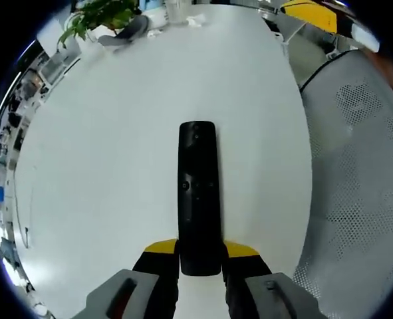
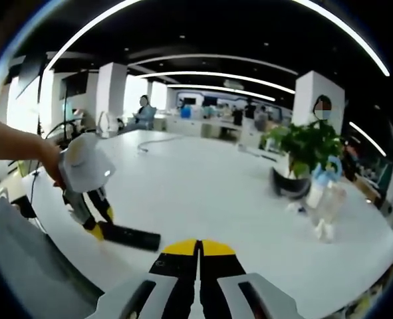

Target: Press the specified remote control buttons in sequence, fully releasing each button before pressing the next.

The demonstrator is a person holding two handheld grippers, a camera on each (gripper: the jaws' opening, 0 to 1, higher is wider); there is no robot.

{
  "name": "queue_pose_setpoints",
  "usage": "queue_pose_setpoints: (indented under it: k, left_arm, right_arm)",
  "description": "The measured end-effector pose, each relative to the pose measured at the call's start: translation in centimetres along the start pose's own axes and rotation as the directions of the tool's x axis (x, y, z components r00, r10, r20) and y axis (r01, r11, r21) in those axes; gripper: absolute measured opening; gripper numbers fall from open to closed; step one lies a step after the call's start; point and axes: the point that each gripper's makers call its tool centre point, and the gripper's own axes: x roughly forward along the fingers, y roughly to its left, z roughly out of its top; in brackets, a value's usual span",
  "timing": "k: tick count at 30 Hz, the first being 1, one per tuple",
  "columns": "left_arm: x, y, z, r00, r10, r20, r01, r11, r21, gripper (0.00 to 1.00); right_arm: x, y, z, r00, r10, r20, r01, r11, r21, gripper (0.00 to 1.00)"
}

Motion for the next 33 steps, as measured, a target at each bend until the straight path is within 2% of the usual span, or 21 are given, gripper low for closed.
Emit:
queue_pose_setpoints:
  k: [9,21,33]
  left_arm:
    - [-0.1,-1.3,-0.1,0.999,-0.005,0.031,0.005,1.0,0.005,0.24]
    - [-0.4,-3.0,0.0,0.992,0.006,0.126,0.001,0.999,-0.052,0.24]
    - [-0.4,-4.6,-0.1,0.988,0.02,0.152,-0.008,0.997,-0.081,0.24]
  right_arm:
    - [0.0,0.2,0.0,1.0,0.01,-0.001,-0.01,1.0,-0.008,0.0]
    - [-0.1,0.3,0.2,1.0,0.014,0.011,-0.014,1.0,-0.009,0.0]
    - [-0.3,0.3,0.5,0.999,0.018,0.03,-0.018,1.0,-0.001,0.0]
